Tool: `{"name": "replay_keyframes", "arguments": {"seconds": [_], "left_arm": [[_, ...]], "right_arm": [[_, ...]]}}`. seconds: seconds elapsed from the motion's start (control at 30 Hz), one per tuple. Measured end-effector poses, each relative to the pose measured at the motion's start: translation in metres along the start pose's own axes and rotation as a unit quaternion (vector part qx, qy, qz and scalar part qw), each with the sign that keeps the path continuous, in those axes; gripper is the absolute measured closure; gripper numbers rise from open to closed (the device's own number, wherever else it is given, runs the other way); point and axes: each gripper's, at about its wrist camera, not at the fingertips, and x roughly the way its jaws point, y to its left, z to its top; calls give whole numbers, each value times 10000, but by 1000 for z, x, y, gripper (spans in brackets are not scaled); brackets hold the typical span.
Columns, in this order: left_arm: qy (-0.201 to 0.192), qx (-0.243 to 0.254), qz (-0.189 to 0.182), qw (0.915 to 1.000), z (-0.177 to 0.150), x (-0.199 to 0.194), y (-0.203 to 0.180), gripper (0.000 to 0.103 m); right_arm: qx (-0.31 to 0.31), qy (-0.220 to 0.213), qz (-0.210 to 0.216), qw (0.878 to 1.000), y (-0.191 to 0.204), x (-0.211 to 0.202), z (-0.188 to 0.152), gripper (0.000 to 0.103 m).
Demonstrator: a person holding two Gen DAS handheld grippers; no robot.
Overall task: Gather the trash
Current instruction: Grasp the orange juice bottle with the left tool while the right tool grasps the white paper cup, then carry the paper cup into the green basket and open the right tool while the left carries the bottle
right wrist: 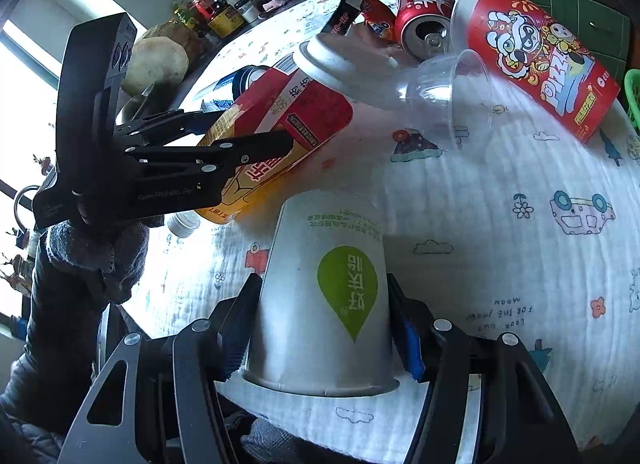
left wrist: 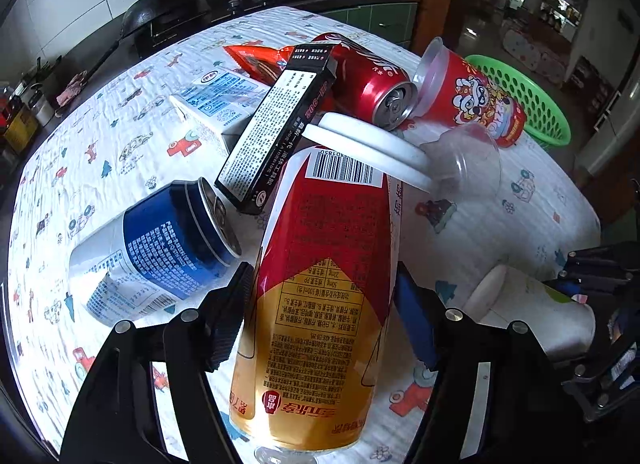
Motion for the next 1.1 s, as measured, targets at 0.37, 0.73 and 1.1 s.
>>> {"name": "replay_keyframes", "arguments": {"seconds": [0.37,0.73,1.1], "left_arm": [[-159,-533,-136,9984,-29,-34,12,36],[-378,-723,-460,9956,-33,-62,7,37],[-566,-669,-1165,9893,11,-65,-30,37]], "right_arm": [[-122,-271,272,9992,-3,-35,-14,46],[400,-1047,102,9936,-49,-99,-3,46],[1258,-1985,-1264,9637,-180,-187,38,46]]}}
